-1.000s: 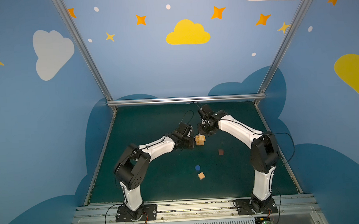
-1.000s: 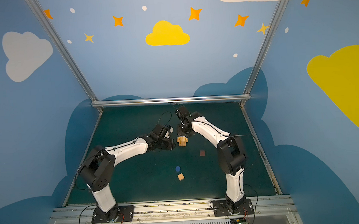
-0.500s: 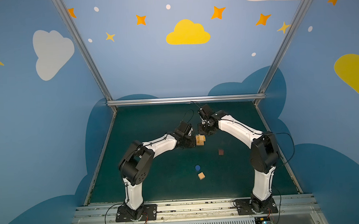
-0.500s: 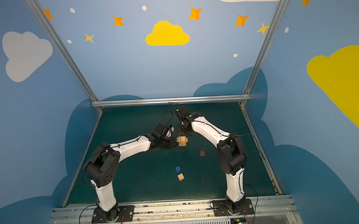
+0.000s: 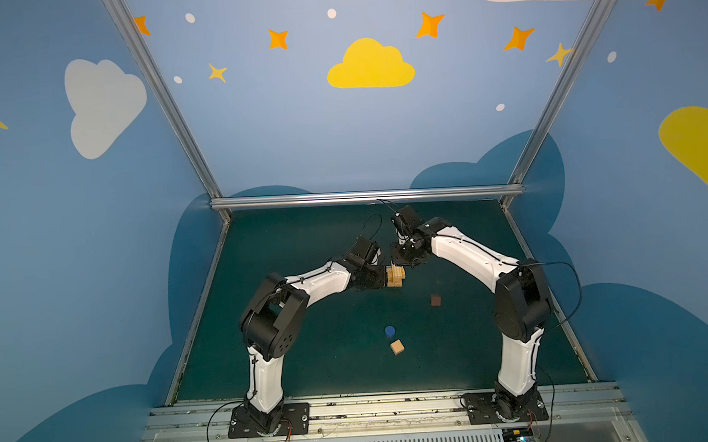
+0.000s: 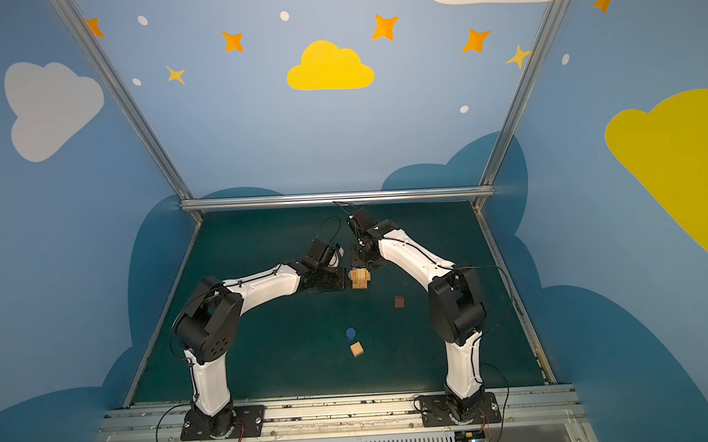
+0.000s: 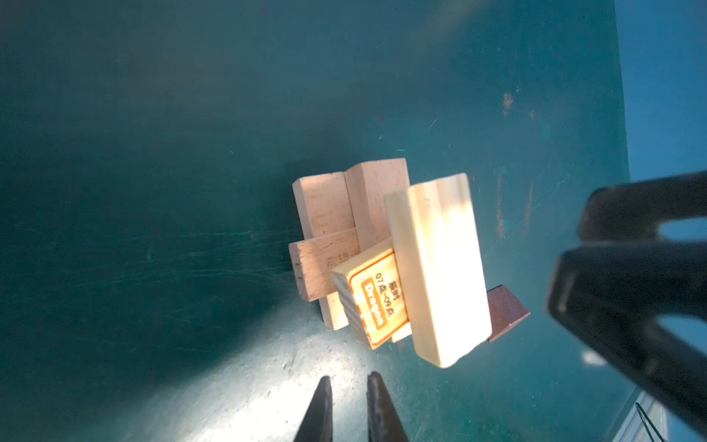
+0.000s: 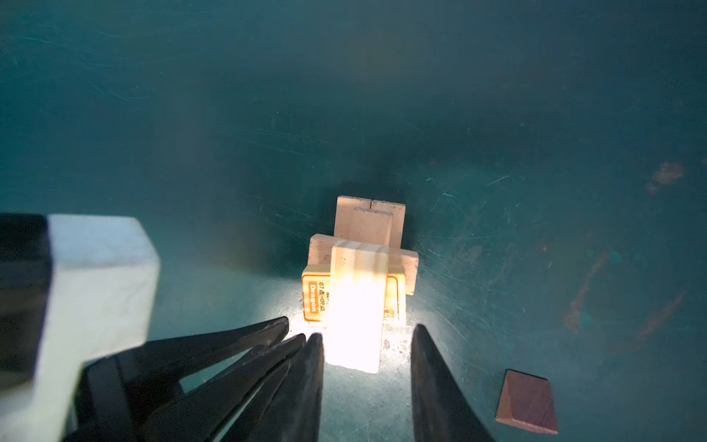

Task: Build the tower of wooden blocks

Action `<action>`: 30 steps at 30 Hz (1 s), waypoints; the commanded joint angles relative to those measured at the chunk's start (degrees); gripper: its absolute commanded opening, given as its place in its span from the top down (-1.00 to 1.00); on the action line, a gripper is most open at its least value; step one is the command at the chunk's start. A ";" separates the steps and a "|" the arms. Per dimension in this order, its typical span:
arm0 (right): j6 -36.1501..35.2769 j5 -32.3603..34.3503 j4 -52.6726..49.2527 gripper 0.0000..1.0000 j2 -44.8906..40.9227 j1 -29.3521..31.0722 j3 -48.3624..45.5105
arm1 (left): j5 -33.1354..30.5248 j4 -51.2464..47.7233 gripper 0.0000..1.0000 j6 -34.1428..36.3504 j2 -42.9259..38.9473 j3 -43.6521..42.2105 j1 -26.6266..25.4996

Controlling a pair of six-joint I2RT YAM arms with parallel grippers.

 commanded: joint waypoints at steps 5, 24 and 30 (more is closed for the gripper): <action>-0.24 0.25 0.08 0.33 0.42 -0.45 0.16 | 0.30 -0.05 0.61 -0.15 1.22 2.21 0.58; -0.37 0.30 -0.05 0.33 0.31 -0.88 0.18 | 0.63 -0.13 0.61 -0.35 2.02 3.28 0.98; -0.42 0.37 -0.23 0.33 0.18 -0.88 0.40 | 0.69 -0.15 0.61 -0.34 2.31 3.63 1.07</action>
